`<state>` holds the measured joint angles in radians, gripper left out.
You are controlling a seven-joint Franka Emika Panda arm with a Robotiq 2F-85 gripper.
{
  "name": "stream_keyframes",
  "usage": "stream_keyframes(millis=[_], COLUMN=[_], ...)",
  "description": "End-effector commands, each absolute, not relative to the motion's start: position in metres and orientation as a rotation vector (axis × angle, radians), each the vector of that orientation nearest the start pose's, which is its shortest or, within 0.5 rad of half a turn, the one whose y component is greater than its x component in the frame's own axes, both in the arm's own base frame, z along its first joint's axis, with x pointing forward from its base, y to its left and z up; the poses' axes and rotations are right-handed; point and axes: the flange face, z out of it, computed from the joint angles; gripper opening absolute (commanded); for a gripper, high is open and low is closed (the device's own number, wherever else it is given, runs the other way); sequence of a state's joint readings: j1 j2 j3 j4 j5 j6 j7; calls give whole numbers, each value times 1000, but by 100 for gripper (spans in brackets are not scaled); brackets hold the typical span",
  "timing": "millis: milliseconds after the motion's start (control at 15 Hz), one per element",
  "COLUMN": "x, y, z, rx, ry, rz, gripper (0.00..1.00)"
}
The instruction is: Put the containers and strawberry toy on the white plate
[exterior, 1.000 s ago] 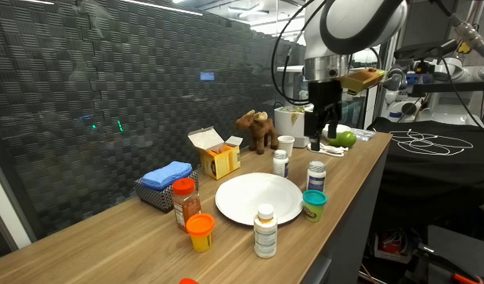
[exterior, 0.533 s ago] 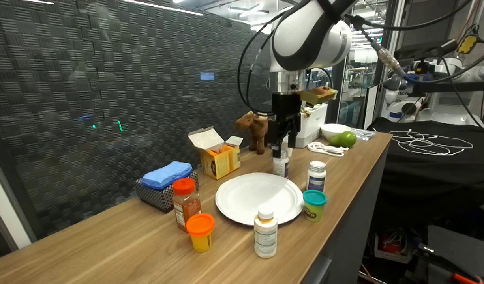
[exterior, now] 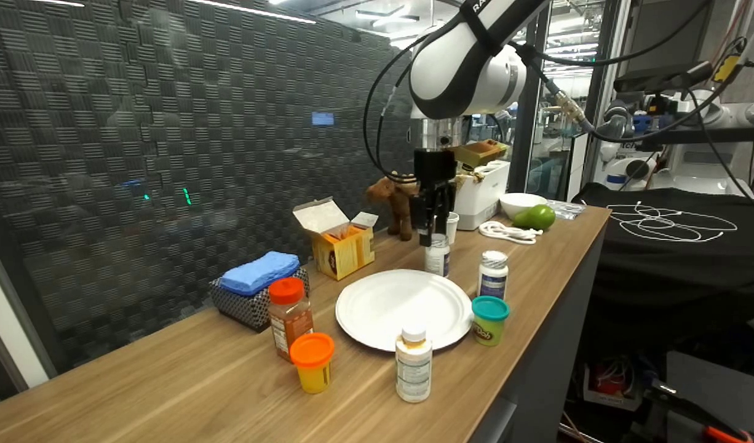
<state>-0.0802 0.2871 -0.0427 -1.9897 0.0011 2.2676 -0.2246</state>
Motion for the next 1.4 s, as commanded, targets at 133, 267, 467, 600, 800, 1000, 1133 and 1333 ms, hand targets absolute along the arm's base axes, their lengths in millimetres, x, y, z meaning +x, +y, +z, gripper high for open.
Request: stream_keyframes(millis=[133,267,467,600,800,1000,1133,1333], x=[602,602,612,622,635,644,651,661], y=[-78,-78,-67,-54,-14,28,48,62], z=[333,335,345,356,364,360,349,329], rx=[-3207,-3223,-3253,-3323,-3337,-3282,-3256,-3231], ry=[-169,-171,-139,-81,-99,-190,-234,-250], rz=[12,20,31,42,93,154,181,199], gripper=[20,18,18,18,18,18,18,18])
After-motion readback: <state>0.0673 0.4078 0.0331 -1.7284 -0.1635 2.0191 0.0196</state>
